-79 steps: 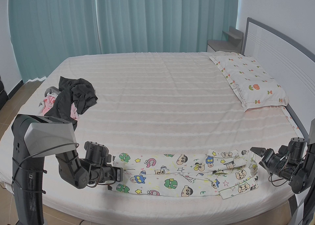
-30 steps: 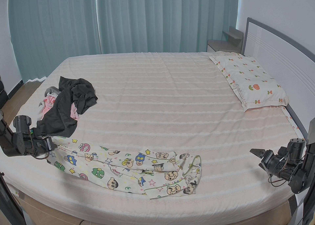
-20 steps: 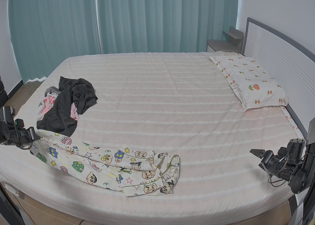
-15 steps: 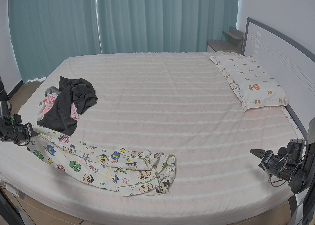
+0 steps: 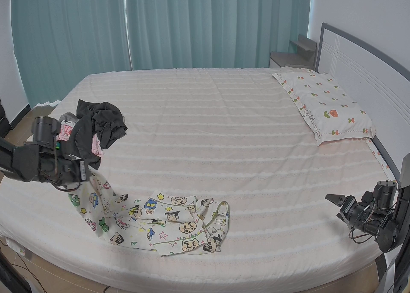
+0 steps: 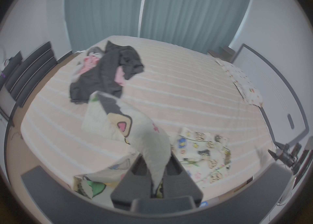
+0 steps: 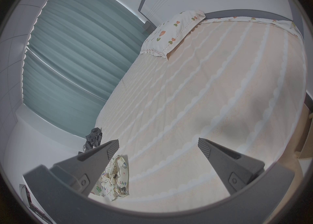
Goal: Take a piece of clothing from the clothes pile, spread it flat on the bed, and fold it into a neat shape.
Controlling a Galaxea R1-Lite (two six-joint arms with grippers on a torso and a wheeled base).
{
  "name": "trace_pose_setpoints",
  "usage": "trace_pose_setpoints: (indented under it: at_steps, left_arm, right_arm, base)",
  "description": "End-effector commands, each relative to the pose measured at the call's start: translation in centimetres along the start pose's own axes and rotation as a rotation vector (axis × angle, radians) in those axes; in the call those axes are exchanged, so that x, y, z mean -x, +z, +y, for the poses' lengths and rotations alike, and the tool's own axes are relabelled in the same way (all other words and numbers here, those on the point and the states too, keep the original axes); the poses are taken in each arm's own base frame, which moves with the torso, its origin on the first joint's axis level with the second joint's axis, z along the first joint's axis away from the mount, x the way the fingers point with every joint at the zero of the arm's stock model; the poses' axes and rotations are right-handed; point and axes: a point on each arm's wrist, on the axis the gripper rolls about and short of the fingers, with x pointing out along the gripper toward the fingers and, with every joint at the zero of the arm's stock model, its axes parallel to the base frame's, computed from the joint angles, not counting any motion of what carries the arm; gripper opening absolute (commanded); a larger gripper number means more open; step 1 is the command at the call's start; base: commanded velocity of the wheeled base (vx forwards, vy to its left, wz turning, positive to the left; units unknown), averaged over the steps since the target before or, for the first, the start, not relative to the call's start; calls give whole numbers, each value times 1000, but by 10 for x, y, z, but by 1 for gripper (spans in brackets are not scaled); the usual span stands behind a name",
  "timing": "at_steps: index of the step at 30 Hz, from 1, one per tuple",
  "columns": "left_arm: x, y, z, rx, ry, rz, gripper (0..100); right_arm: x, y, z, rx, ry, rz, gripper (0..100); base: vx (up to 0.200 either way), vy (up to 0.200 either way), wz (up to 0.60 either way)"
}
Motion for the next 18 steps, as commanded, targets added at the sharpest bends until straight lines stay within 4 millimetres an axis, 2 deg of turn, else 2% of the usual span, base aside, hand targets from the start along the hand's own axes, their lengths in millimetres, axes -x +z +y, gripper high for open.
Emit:
trace_pose_setpoints:
  at_steps: [1, 7, 14, 18]
  left_arm:
    - [-27, -31, -106, -112, -23, 49, 0]
    - [-59, -52, -158, -95, -55, 55, 0]
    - [-77, -73, -187, -78, -97, 59, 0]
    - [-87, -73, -197, -43, -97, 23, 0]
  right_arm:
    - [3, -2, -1, 0, -4, 4, 100]
    - [3, -2, -1, 0, -4, 4, 100]
    - [2, -3, -2, 1, -6, 7, 100]
    - [1, -3, -2, 2, -10, 9, 100]
  base:
    - [0, 0, 0]
    - [0, 0, 0]
    - [0, 0, 0]
    - [0, 0, 0]
